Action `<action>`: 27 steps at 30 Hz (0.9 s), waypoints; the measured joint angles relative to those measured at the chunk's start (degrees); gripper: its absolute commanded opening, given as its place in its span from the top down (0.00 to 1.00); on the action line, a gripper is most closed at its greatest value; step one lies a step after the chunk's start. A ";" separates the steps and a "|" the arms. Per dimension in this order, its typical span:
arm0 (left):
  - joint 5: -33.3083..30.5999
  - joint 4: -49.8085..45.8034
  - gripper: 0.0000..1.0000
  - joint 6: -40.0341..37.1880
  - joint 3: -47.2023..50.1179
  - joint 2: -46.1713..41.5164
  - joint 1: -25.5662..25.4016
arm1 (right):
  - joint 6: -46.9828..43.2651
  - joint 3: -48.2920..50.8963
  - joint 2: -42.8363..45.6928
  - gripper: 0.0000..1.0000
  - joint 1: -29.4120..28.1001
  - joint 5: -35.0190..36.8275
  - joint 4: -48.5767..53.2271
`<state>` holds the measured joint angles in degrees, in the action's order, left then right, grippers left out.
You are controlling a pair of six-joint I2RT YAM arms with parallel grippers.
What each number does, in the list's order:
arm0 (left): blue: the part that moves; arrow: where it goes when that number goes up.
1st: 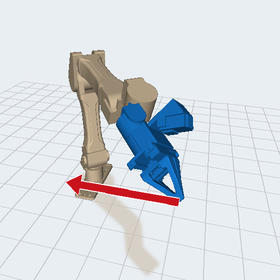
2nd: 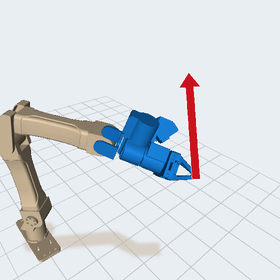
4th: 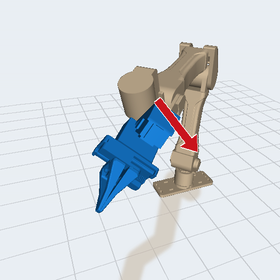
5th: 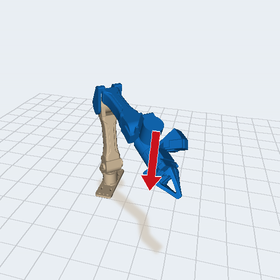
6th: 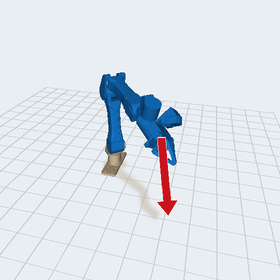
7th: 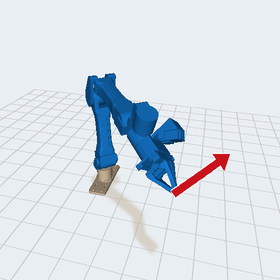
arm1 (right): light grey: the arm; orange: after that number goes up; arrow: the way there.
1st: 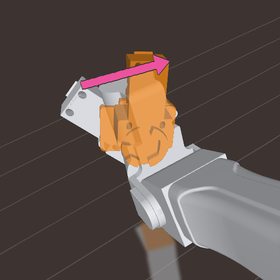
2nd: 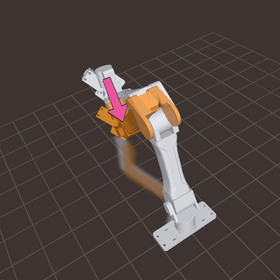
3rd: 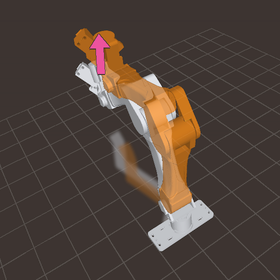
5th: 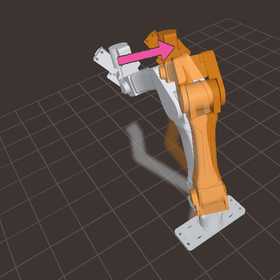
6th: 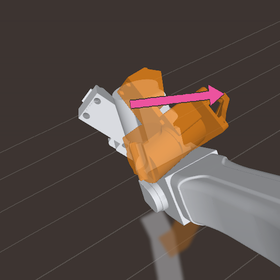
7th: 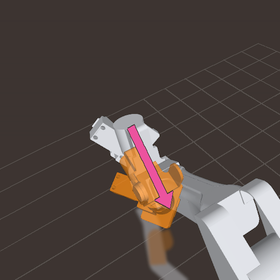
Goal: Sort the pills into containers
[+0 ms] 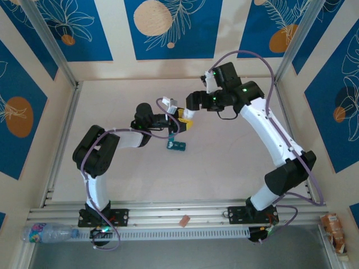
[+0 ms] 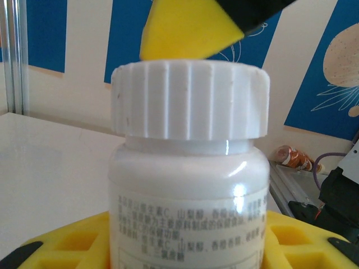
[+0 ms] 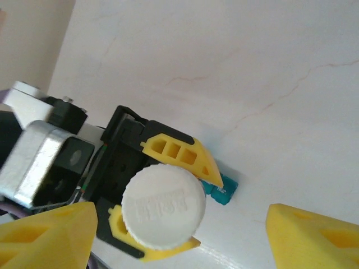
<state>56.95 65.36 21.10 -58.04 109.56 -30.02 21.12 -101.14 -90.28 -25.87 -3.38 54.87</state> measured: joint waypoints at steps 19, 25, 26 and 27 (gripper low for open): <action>0.02 0.02 1.00 0.02 0.02 -1.14 0.00 | -29.44 -3.08 -3.34 0.28 1.51 -7.21 1.60; 0.02 0.00 1.00 0.02 0.02 -1.14 0.00 | -30.67 -5.68 -4.63 0.30 1.53 -8.70 2.73; 0.02 0.00 1.00 0.02 0.02 -1.14 0.00 | -30.71 -5.77 -4.68 0.30 1.53 -8.94 2.91; 0.02 0.00 1.00 0.02 0.02 -1.14 0.00 | -30.73 -5.79 -4.81 0.31 1.53 -9.11 3.04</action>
<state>56.97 65.36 21.12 -58.02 108.42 -30.02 -9.61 -106.94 -95.09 -24.34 -12.49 57.91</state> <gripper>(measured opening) 0.454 0.702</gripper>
